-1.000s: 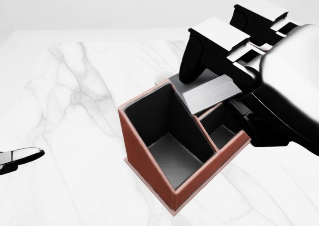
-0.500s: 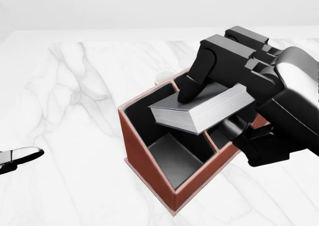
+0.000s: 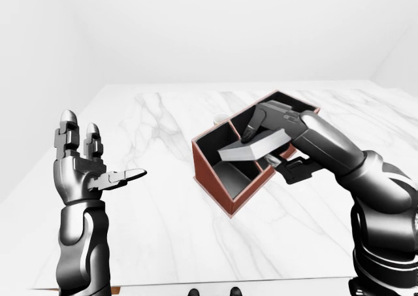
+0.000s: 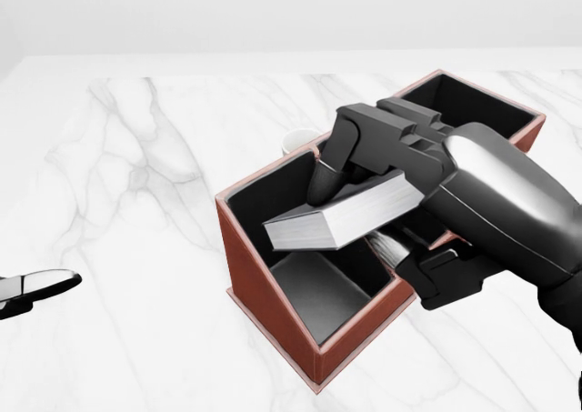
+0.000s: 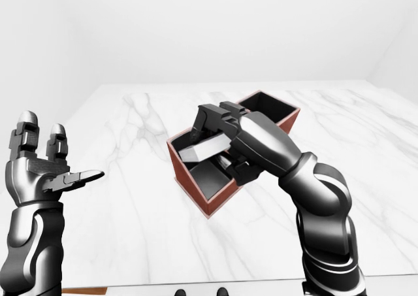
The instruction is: Pick up the book and place it in the left compartment of the caddy.
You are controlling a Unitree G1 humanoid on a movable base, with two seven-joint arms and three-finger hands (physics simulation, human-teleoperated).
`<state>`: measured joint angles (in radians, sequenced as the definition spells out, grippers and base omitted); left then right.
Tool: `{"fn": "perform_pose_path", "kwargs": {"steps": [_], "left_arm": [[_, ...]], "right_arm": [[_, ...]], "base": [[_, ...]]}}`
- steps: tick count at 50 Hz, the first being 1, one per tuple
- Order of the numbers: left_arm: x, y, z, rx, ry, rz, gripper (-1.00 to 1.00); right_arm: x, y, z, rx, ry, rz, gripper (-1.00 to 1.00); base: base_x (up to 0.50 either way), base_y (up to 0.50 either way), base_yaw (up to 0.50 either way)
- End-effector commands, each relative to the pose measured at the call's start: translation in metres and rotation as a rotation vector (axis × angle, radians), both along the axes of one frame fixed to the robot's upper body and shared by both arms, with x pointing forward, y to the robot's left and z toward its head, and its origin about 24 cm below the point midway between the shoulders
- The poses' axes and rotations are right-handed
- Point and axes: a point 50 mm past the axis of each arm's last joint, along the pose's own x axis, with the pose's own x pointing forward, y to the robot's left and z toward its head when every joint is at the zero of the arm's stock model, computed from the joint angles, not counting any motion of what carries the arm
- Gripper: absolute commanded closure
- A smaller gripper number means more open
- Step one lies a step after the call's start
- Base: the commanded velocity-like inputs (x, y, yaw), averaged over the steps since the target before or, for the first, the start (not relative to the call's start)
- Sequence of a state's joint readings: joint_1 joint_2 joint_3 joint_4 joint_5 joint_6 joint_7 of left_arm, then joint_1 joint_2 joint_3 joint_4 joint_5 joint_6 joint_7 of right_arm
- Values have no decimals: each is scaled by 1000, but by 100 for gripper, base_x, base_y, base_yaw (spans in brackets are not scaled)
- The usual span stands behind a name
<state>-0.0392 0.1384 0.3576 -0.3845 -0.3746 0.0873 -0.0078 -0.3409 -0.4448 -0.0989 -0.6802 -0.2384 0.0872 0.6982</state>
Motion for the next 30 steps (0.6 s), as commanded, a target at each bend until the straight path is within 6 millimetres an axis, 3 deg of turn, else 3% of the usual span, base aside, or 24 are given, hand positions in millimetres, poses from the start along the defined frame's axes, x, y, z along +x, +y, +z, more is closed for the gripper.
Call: {"fn": "perform_pose_path", "kwargs": {"steps": [1, 30], "left_arm": [[0, 0, -1, 0, 5, 0, -100], [1, 1, -1, -1, 6, 1, -100]], "right_arm": [[9, 6, -9, -18, 40, -13, 100], [35, 4, -37, -57, 140, -192, 100]], "base": [[0, 0, 0], [0, 0, 0]]}}
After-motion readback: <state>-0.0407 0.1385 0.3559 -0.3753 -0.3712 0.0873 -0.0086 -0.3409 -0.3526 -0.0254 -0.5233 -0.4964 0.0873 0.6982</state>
